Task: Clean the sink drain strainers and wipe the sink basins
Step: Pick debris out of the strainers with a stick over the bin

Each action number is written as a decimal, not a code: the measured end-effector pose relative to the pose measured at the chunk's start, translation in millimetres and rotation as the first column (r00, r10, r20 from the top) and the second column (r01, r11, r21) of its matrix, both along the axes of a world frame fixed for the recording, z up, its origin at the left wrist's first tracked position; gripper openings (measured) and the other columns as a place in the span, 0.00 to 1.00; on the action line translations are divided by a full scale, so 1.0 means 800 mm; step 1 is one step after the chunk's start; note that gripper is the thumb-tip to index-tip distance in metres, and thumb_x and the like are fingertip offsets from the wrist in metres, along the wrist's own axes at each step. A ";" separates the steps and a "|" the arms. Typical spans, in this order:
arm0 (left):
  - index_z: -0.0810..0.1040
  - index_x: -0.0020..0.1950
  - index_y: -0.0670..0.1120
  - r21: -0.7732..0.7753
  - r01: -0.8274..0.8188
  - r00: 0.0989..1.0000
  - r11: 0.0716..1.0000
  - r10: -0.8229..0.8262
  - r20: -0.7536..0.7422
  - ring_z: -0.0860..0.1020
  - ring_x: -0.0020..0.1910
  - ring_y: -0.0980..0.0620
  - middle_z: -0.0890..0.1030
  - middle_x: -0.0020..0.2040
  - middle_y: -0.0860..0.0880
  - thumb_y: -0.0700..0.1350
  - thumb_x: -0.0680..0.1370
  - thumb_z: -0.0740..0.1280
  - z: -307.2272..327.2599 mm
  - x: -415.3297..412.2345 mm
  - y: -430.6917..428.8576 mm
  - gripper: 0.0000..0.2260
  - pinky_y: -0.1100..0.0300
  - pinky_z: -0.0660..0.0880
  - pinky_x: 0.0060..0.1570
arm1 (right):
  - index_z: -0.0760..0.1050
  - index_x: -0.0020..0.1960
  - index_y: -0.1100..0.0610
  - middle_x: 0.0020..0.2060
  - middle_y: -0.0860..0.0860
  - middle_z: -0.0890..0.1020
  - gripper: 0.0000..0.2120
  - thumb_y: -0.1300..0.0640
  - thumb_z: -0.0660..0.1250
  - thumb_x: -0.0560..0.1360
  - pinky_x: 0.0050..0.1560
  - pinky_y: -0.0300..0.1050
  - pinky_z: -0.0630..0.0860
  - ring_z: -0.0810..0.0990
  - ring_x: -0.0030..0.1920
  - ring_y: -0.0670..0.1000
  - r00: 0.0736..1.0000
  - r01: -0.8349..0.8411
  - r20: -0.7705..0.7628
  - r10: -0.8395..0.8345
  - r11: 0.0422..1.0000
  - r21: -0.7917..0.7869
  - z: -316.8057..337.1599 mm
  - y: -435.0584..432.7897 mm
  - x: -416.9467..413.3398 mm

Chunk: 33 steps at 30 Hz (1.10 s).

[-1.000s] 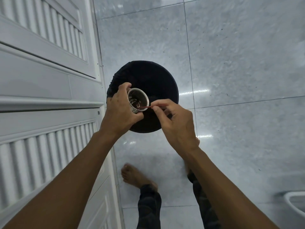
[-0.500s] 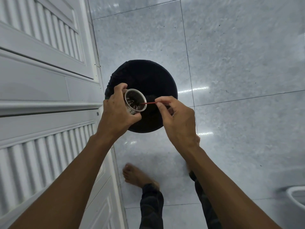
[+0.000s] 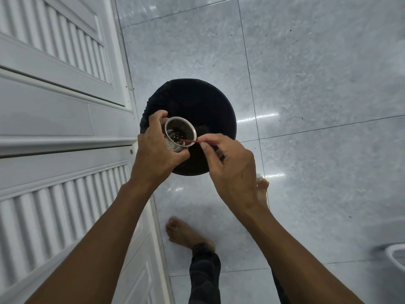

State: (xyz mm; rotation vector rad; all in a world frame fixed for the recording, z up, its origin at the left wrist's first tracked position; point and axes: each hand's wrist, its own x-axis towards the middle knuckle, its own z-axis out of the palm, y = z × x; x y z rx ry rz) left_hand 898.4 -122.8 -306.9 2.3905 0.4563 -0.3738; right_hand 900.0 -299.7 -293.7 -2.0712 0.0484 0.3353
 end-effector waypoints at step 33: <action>0.60 0.77 0.51 0.017 0.046 0.999 0.999 -0.047 0.024 0.79 0.62 0.46 0.79 0.65 0.49 0.55 0.69 0.79 -0.010 -0.004 0.025 0.42 0.39 0.77 0.65 | 0.81 0.61 0.52 0.54 0.47 0.85 0.09 0.54 0.67 0.82 0.57 0.39 0.81 0.82 0.54 0.45 0.985 0.148 -0.098 -0.142 0.987 0.065 -0.017 0.025 -0.011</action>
